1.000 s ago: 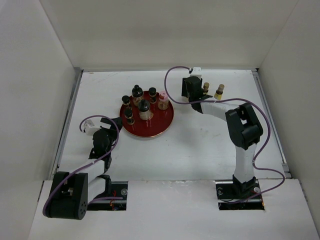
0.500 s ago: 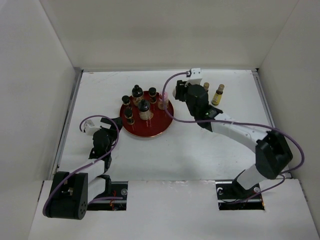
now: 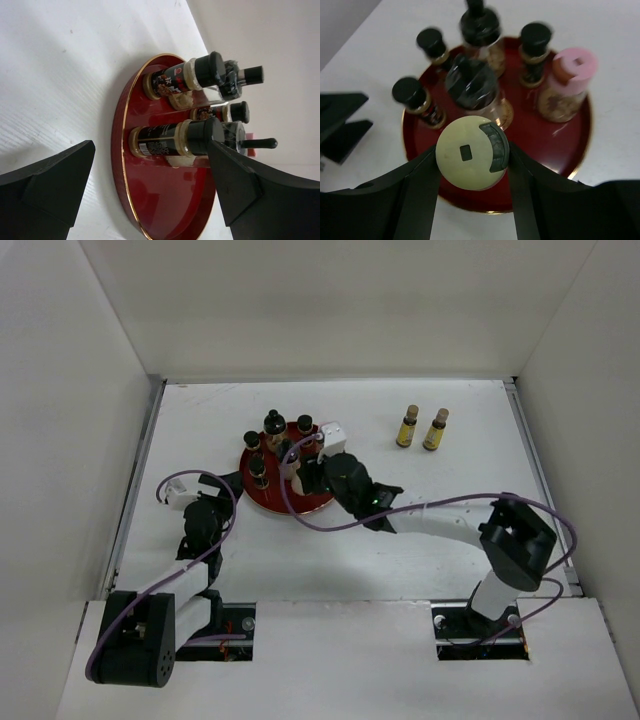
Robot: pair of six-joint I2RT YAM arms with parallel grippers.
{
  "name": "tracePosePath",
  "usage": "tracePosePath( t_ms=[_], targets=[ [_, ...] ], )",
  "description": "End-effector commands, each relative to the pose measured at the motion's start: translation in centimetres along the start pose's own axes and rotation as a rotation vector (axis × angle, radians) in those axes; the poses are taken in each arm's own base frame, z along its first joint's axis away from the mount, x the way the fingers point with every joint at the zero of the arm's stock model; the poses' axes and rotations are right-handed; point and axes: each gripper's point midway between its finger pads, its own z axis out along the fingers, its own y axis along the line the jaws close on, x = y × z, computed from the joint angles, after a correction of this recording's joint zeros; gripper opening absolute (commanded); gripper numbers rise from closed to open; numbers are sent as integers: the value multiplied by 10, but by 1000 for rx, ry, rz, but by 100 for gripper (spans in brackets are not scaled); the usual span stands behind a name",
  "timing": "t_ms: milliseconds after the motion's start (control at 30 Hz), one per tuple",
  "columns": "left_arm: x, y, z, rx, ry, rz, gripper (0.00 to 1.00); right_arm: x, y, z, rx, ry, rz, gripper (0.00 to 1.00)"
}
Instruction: Organize the condiment bottles
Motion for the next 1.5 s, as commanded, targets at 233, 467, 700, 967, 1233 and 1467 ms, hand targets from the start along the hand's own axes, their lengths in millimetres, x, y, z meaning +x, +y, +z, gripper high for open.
tracePosePath(
  t_ms=[233,467,700,967,1233,1467],
  targets=[
    [-11,-20,0,67,-37,-7,100,17,68,34,-113,-34,55,49],
    [-11,-19,0,66,-36,-14,100,41,62,56,-48,-26,22,50],
    [-10,-18,2,62,-31,-15,100,63,60,60,-32,19,-17,66],
    [-11,-18,2,62,-34,-9,100,30,64,34,-72,-24,-13,84],
    [-11,-18,1,62,-33,-14,100,-12,19,-16,-53,-96,46,84],
    [-8,-19,2,64,-23,-14,100,-39,-99,-8,176,-134,149,44]
  ],
)
